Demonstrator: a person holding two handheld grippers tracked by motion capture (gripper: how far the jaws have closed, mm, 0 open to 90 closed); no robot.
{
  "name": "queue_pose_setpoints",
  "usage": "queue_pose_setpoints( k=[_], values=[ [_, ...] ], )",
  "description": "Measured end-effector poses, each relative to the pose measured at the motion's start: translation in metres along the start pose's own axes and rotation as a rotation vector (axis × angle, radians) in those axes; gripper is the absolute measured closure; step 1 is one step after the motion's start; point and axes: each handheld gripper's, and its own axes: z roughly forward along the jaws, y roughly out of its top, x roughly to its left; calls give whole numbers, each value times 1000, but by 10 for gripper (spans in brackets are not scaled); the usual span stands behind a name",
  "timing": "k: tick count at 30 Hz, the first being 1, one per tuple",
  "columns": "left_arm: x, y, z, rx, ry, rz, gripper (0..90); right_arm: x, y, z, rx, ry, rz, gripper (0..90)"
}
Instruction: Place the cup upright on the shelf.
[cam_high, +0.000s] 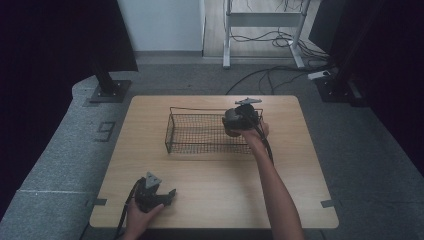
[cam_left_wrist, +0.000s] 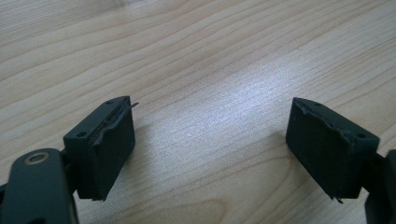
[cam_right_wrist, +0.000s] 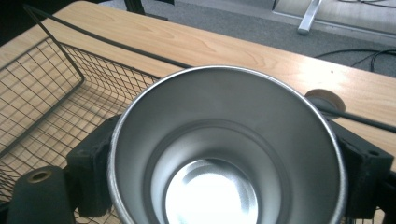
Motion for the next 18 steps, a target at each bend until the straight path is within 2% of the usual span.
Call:
queue_pose_setpoints(
  k=[9,18],
  values=[
    [0,0,0,-1,0,0,156,-1,-7,11,35,-14,11,132],
    [0,0,0,-1,0,0,156,2,-12,20,57,-24,2,132]
  ],
)
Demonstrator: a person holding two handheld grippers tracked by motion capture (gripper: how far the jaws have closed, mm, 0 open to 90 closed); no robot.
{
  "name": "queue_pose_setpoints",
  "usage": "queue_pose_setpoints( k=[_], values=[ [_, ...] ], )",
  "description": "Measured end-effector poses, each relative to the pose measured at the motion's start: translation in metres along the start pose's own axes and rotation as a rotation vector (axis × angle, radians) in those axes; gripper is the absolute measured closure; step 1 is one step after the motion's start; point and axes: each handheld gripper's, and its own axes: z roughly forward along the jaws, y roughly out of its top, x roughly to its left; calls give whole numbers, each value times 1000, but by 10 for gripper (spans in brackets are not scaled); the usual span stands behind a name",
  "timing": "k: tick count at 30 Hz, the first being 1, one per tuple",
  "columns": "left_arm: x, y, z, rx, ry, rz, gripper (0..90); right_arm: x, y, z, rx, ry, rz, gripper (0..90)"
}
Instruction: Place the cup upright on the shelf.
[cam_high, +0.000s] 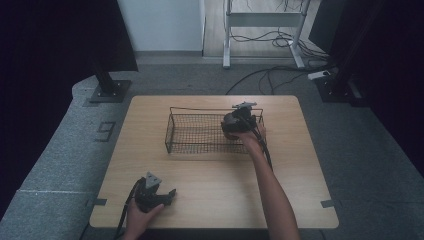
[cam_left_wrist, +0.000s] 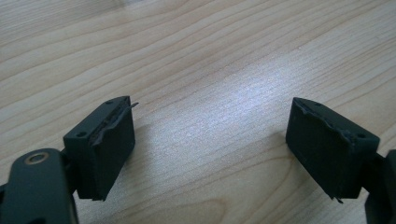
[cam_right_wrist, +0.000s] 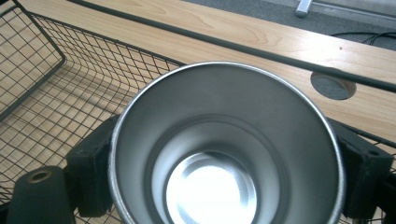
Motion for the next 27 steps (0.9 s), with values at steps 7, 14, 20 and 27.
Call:
queue_pose_setpoints(
  k=[7,14,20,27],
  values=[
    [0,0,0,0,0,0,156,-1,-5,5,18,-5,7,132],
    [0,0,0,0,1,1,156,-3,-10,9,35,-20,19,132],
    [0,0,0,1,1,1,156,-4,-12,12,50,-22,25,132],
    [0,0,0,0,1,1,156,-2,-14,14,79,-25,2,132]
  ],
)
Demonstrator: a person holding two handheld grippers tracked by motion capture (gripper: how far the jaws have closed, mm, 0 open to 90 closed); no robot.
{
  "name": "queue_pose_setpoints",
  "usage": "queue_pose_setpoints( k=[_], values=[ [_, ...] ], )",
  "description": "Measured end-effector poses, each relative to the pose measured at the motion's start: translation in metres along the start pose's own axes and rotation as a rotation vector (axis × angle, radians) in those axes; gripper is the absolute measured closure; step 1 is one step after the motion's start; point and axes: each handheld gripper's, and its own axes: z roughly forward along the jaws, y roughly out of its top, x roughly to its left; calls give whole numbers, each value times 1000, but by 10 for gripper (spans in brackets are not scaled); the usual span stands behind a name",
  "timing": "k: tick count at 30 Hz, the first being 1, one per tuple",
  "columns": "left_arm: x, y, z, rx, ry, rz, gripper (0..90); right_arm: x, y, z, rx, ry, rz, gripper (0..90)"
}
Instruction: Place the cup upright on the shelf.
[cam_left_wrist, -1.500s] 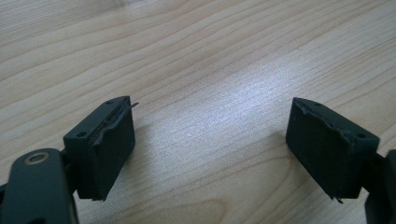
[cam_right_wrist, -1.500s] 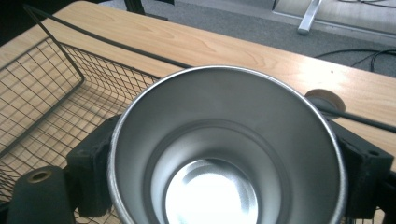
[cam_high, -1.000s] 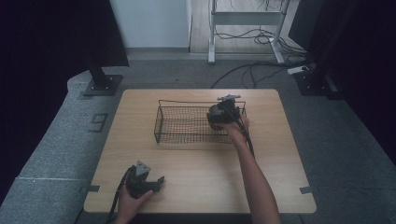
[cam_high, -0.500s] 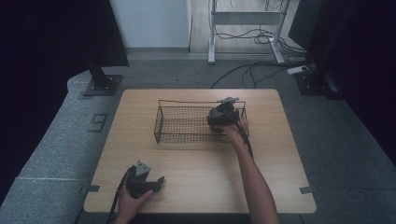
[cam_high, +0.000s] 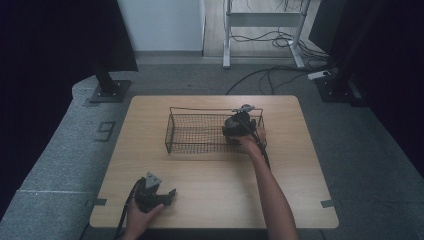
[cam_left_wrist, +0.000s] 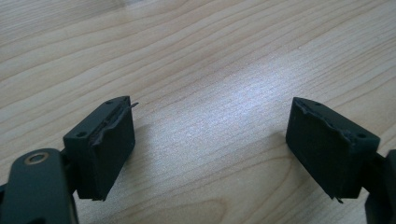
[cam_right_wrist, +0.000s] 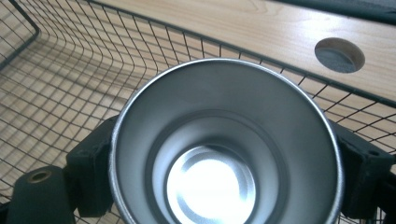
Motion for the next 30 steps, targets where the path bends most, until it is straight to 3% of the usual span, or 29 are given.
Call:
queue_pose_setpoints(
  k=[9,14,18,25,30],
  values=[
    [0,0,0,1,0,1,156,-1,-3,4,36,-32,-15,131],
    [0,0,0,1,0,1,156,-2,-5,6,50,-17,-12,130],
    [0,0,0,1,0,1,156,-2,-5,5,63,-48,-37,129],
    [0,0,0,1,0,1,156,-6,-5,3,87,-32,-8,127],
    [0,0,0,1,0,1,156,-7,-6,1,88,-49,-21,121]
  ],
)
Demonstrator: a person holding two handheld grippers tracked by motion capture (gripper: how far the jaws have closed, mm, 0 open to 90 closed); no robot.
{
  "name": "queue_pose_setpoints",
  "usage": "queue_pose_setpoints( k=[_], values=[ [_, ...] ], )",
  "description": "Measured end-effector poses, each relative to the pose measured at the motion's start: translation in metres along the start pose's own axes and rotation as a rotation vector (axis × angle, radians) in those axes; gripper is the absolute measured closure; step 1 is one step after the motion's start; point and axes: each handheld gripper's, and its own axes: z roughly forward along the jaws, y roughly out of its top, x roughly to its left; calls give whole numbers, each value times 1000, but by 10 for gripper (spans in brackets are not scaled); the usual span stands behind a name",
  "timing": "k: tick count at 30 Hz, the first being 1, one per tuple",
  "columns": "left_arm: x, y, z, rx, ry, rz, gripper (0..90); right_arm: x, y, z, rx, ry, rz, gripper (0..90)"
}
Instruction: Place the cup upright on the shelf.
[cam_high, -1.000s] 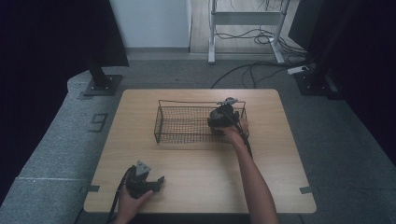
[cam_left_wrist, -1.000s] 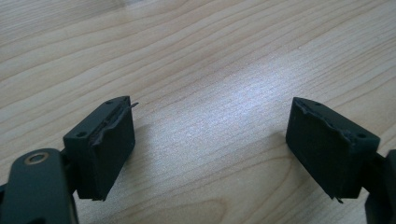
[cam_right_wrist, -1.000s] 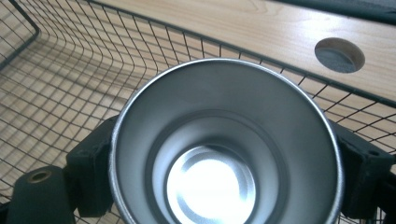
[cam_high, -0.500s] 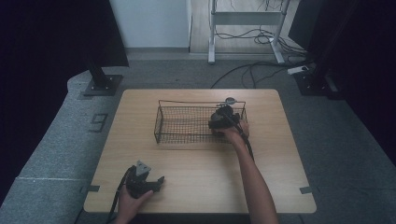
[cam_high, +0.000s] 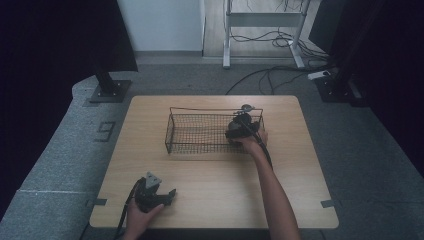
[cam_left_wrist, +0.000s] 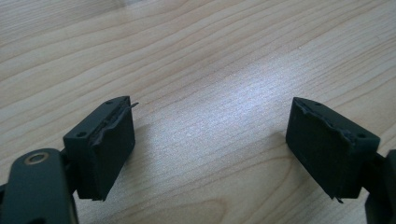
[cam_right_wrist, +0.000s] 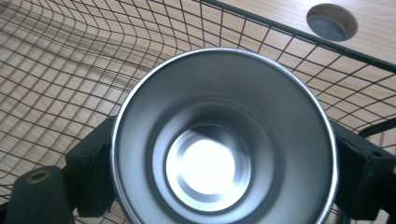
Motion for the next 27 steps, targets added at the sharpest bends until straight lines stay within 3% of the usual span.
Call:
queue_pose_setpoints(
  k=[8,16,21,27],
  values=[
    [0,0,0,-1,0,-1,156,1,3,-12,-61,3,24,57],
    [0,0,0,0,0,-1,156,-3,4,-28,-126,27,49,51],
    [0,0,0,0,0,0,156,-6,0,-45,-196,30,48,58],
    [0,0,0,1,0,0,156,-9,-9,-61,-238,48,49,68]
  ],
)
